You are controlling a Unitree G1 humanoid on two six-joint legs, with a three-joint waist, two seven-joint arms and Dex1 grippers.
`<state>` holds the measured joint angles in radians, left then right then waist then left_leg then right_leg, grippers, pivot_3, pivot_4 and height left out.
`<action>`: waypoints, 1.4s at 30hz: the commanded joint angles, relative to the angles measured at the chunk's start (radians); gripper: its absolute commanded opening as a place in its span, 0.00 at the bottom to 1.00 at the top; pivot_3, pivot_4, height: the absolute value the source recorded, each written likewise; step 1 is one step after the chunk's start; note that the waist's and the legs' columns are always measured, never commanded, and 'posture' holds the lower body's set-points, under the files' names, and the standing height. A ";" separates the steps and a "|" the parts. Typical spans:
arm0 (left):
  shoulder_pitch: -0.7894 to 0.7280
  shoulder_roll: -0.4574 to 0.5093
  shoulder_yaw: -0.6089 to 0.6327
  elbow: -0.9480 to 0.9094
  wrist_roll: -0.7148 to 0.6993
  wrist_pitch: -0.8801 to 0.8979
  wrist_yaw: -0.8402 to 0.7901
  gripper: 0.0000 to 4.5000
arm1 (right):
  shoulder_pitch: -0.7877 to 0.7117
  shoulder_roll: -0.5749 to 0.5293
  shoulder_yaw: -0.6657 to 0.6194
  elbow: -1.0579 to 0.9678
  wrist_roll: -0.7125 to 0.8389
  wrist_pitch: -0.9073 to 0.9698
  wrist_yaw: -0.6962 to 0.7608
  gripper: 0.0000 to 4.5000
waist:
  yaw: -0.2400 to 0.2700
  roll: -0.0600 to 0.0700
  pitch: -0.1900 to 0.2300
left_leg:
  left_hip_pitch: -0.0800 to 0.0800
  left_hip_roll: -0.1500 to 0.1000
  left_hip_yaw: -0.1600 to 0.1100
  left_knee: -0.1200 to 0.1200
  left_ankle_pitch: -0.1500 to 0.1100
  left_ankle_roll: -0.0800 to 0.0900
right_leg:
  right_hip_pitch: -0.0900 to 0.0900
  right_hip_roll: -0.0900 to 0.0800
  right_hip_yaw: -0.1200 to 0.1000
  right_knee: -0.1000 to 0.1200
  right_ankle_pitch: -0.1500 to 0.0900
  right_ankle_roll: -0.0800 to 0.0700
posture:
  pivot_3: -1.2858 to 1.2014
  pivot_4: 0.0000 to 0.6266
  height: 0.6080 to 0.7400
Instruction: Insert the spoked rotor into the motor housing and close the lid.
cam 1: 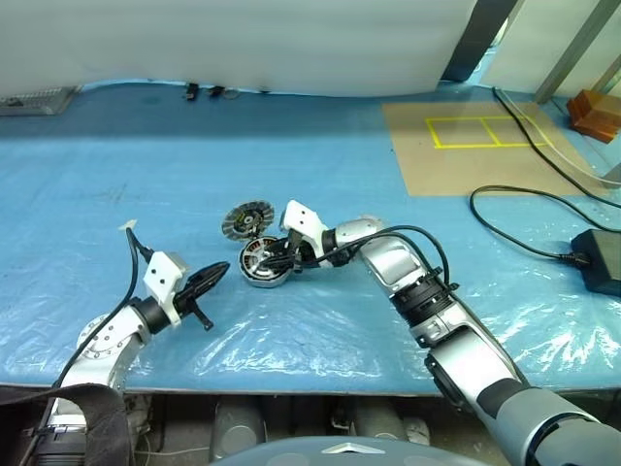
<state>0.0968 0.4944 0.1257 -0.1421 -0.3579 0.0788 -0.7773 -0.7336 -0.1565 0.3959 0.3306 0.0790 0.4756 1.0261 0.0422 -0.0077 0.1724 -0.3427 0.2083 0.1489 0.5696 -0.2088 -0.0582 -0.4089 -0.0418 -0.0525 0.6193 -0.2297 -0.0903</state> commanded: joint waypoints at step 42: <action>-0.176 0.047 0.023 0.159 0.059 -0.021 0.029 0.00 | 0.001 0.027 -0.082 0.008 0.012 -0.198 -0.080 0.01 | 0.001 0.002 -0.001 | 0.005 -0.001 0.000 -0.003 0.000 0.000 | 0.001 -0.001 0.000 -0.001 -0.001 0.000 | 0.52 0.24 1.00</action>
<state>-0.0648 0.5262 0.1294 0.0015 -0.3202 0.0755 -0.7649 -0.7329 -0.1244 0.3509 0.4001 0.0466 0.2919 0.9275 0.0435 -0.0058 0.1712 -0.3389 0.2075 0.1492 0.5661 -0.2086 -0.0584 -0.4085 -0.0430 -0.0523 0.6171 -0.2302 -0.0902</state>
